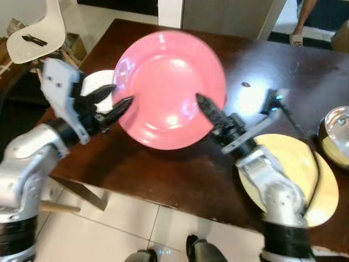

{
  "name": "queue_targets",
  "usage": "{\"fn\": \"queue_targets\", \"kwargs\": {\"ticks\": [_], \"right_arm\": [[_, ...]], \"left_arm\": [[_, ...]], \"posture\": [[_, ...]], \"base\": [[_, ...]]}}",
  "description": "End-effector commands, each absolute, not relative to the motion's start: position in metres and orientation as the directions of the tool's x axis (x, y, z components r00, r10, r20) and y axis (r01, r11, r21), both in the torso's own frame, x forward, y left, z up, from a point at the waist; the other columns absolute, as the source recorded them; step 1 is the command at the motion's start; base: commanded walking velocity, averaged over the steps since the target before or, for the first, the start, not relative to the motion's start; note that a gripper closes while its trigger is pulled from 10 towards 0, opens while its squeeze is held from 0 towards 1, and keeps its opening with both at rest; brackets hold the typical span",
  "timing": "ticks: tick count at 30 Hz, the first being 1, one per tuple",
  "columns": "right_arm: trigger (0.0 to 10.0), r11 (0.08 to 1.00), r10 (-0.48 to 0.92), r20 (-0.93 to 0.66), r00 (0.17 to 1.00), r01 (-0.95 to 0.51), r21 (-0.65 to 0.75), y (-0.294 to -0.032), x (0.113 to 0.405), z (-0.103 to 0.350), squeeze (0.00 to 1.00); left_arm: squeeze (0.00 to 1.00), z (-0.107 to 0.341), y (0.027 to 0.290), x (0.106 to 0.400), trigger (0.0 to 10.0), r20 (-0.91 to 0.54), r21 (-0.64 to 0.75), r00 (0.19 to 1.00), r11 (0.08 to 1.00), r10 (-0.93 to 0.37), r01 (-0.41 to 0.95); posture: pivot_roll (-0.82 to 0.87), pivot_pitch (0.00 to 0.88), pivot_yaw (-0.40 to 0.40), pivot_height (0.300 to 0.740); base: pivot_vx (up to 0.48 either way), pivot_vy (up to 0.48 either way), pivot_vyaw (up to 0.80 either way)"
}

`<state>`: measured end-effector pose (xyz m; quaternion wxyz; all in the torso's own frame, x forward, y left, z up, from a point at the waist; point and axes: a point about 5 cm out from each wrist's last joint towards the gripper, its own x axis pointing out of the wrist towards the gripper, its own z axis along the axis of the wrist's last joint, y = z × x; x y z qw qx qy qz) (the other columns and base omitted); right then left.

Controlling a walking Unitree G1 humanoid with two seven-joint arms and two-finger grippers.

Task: Setting the table

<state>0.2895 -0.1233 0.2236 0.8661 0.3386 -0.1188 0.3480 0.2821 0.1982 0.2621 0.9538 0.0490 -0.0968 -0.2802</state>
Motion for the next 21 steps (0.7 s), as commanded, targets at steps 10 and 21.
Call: {"fn": "queue_targets", "kwargs": {"ticks": [10, 21], "right_arm": [[10.0, 0.661, 0.186, 0.324, 0.928, -0.362, 0.657, -0.150, 0.271, 0.192, 0.00], [10.0, 0.718, 0.082, 0.369, 0.926, -0.312, 0.623, -0.158, 0.281, 0.208, 0.00]], "left_arm": [[0.00, 0.229, 0.216, 0.289, 10.0, 0.065, 0.012, 0.979, 0.982, -0.191, 0.191], [0.00, 0.206, 0.189, 0.299, 10.0, 0.005, 0.094, 0.986, 0.982, -0.164, 0.163]], "posture": [[-0.07, 0.071, 0.110, 0.740], [-0.08, 0.053, 0.115, 0.740]], "base": [[0.000, 0.000, 0.00], [0.000, 0.000, 0.00]]}}
